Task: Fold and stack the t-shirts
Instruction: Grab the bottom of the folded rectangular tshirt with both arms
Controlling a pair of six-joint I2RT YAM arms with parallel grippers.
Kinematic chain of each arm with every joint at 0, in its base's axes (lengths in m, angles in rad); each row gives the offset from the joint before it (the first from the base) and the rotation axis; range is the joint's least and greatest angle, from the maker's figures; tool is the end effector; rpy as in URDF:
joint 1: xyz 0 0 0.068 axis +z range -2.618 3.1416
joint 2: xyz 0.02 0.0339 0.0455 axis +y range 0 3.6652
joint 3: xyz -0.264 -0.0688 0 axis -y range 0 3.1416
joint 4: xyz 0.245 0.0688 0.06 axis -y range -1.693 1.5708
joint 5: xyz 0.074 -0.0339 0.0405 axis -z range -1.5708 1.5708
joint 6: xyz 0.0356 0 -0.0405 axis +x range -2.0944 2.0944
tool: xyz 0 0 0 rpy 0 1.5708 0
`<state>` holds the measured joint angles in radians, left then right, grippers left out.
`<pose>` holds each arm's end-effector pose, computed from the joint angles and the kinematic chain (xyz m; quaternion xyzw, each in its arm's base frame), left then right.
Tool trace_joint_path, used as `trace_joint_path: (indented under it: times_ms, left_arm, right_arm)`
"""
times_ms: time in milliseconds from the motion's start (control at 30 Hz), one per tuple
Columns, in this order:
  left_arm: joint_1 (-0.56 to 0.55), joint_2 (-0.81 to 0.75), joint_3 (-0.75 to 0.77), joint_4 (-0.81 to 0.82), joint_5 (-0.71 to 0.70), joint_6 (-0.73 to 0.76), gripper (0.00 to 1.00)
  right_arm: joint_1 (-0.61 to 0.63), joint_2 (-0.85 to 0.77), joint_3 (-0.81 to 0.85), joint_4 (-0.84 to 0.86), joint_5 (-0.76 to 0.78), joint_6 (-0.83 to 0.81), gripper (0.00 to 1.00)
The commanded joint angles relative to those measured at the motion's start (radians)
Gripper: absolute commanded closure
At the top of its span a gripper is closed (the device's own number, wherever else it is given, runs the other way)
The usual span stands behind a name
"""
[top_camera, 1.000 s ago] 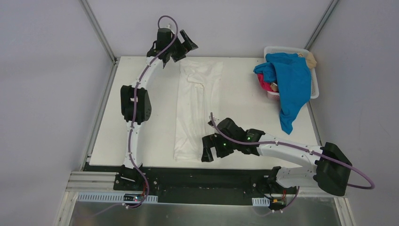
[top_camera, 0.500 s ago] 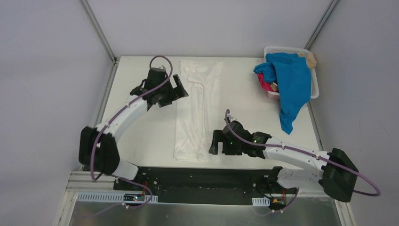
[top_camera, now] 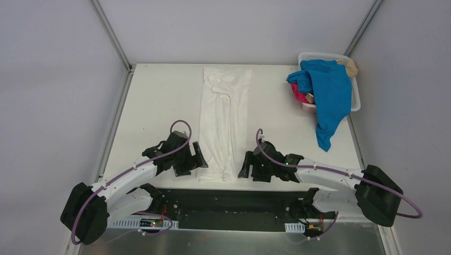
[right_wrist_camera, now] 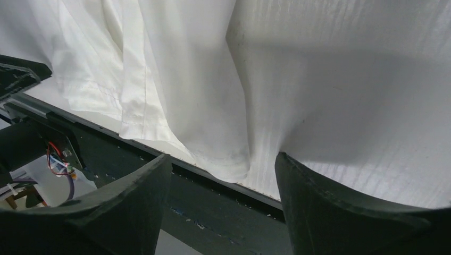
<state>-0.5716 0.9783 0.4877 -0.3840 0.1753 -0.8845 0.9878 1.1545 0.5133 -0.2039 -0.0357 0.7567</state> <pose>0.1538 -0.1063 0.1863 -0.1164 0.9296 -0.2875 0.1989 0.1191 0.1829 0.1745 -0.1141 0.9278 0.2825 0.2154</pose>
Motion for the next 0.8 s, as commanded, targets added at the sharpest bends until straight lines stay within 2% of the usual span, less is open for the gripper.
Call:
trace_joint_path:
  times_ms: [0,133,333,367,467,500,533,600,767]
  left_arm:
    - [-0.019,-0.031,-0.065,-0.005,0.074,-0.079,0.18]
    - [-0.037,-0.038,-0.108,-0.005,0.091,-0.095,0.31]
    - [-0.058,-0.003,-0.122,-0.005,0.107,-0.094,0.59]
    - [-0.060,0.000,-0.124,-0.005,0.105,-0.092,0.65]
    - [-0.060,0.000,-0.123,-0.017,0.085,-0.087,0.95]
    - [-0.060,-0.005,-0.124,-0.019,0.070,-0.087,1.00]
    - [-0.060,-0.009,-0.124,-0.021,0.058,-0.087,1.00]
    - [-0.060,-0.019,-0.125,-0.022,0.055,-0.085,1.00]
    - [-0.063,-0.103,-0.146,-0.060,0.136,-0.087,1.00]
  right_arm:
    - [-0.004,0.032,-0.017,0.050,-0.049,0.047,0.30]
    - [-0.003,0.040,-0.042,0.058,-0.056,0.064,0.43]
    - [-0.003,0.031,-0.062,0.068,-0.073,0.079,0.64]
    - [-0.003,0.030,-0.066,0.073,-0.077,0.080,0.67]
    - [-0.004,0.039,-0.081,0.105,-0.101,0.081,0.77]
    - [-0.003,0.043,-0.085,0.124,-0.113,0.081,0.82]
    - [-0.004,0.049,-0.088,0.134,-0.124,0.077,0.86]
    - [-0.004,0.057,-0.090,0.147,-0.153,0.066,1.00]
    - [0.001,0.028,-0.119,0.154,-0.226,0.063,1.00]
